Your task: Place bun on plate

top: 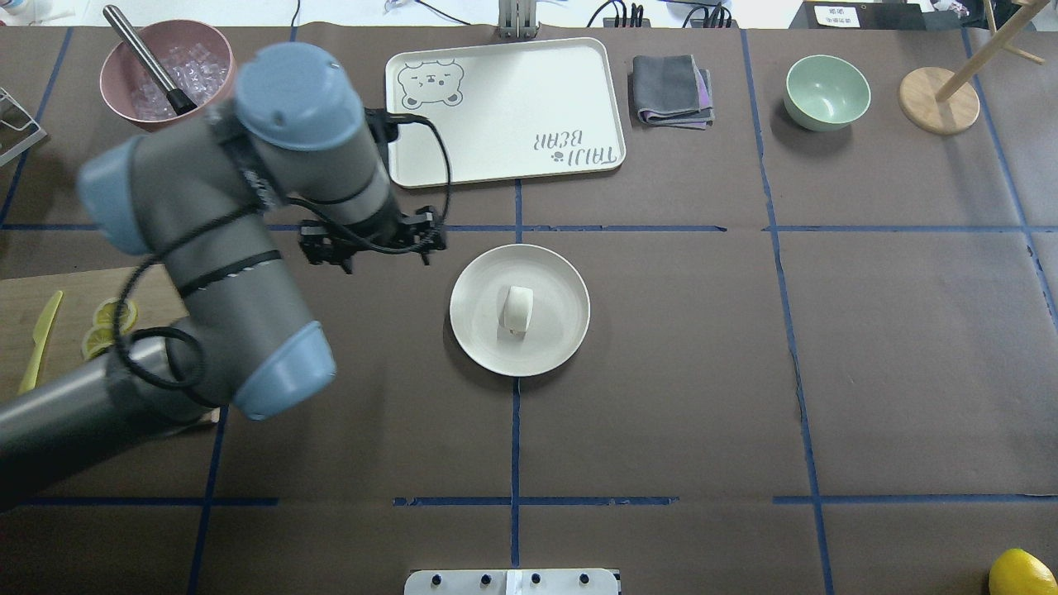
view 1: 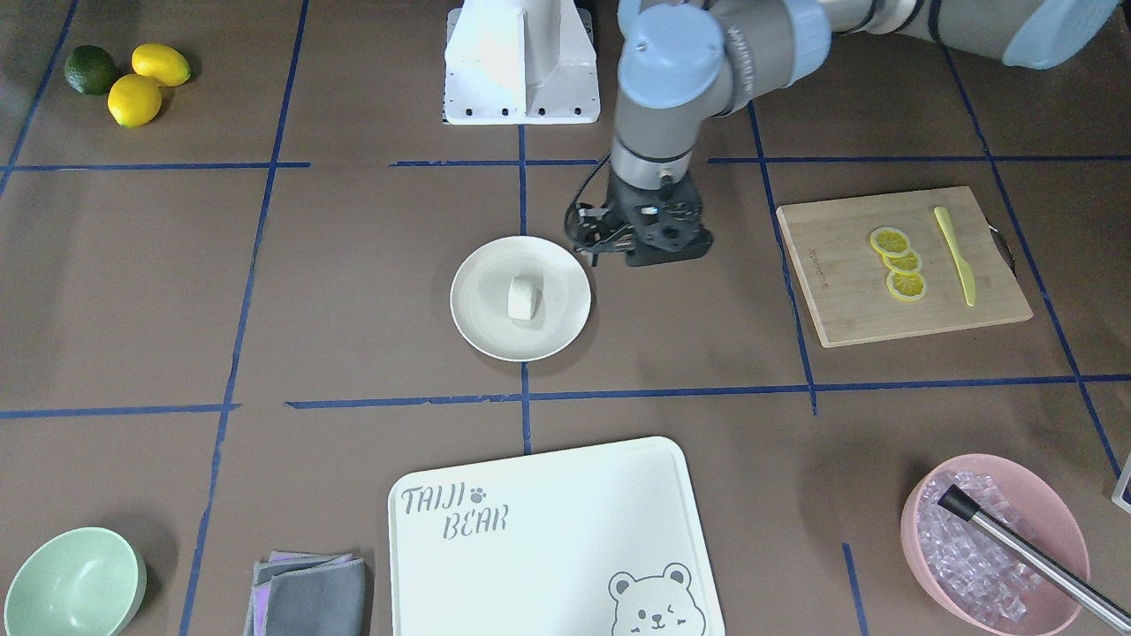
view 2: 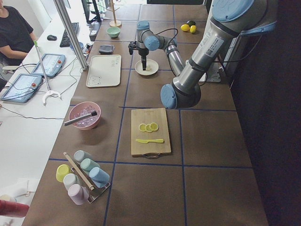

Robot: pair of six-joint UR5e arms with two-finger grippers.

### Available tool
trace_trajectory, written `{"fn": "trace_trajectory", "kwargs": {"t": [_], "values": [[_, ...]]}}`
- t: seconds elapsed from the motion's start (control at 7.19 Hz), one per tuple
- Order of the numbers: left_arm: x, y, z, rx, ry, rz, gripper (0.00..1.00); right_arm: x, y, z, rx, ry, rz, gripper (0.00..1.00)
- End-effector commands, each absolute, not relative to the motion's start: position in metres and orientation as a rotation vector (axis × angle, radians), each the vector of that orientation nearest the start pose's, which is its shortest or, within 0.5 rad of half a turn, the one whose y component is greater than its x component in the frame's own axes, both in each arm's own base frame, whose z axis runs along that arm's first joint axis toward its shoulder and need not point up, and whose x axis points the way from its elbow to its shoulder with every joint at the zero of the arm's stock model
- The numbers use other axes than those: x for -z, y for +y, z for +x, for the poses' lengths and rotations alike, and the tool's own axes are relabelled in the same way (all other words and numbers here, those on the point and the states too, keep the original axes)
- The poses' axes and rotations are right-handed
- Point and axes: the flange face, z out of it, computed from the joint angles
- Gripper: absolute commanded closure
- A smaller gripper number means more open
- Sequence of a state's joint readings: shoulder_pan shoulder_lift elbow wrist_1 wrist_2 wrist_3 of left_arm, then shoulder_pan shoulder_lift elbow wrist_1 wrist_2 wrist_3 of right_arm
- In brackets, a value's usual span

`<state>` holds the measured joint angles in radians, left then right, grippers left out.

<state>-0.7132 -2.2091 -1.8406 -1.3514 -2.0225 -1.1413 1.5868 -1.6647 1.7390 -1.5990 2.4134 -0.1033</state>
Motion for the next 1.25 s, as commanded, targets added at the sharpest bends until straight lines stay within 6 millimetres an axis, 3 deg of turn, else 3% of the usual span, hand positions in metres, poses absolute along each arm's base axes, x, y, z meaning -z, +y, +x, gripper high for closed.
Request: {"fn": "trace_trajectory", "kwargs": {"t": [0.0,0.14,0.56,0.7,0.97,1.11], "values": [[-0.254,-0.486,0.291,-0.013,0.737,0.064,0.0,-0.65,-0.456,0.067,0.117,-0.835,0.134,0.0],[-0.295,-0.491,0.241,-0.041,0.709,0.065,0.0,-0.658,-0.458,0.068,0.116,-0.831,0.15,0.0],[-0.419,-0.503,0.081,-0.153,0.672,0.067,0.0,-0.65,-0.463,0.078,0.055,-0.838,0.149,0.0],[-0.469,-0.495,0.036,-0.16,0.689,0.033,0.0,-0.65,-0.462,0.081,0.047,-0.843,0.15,0.0],[-0.563,-0.498,-0.057,-0.172,0.77,0.02,0.0,-0.65,-0.462,0.082,0.043,-0.843,0.148,0.0],[-0.607,-0.498,-0.08,-0.176,0.79,0.011,0.0,-0.65,-0.462,0.083,0.042,-0.843,0.149,0.0]]}}
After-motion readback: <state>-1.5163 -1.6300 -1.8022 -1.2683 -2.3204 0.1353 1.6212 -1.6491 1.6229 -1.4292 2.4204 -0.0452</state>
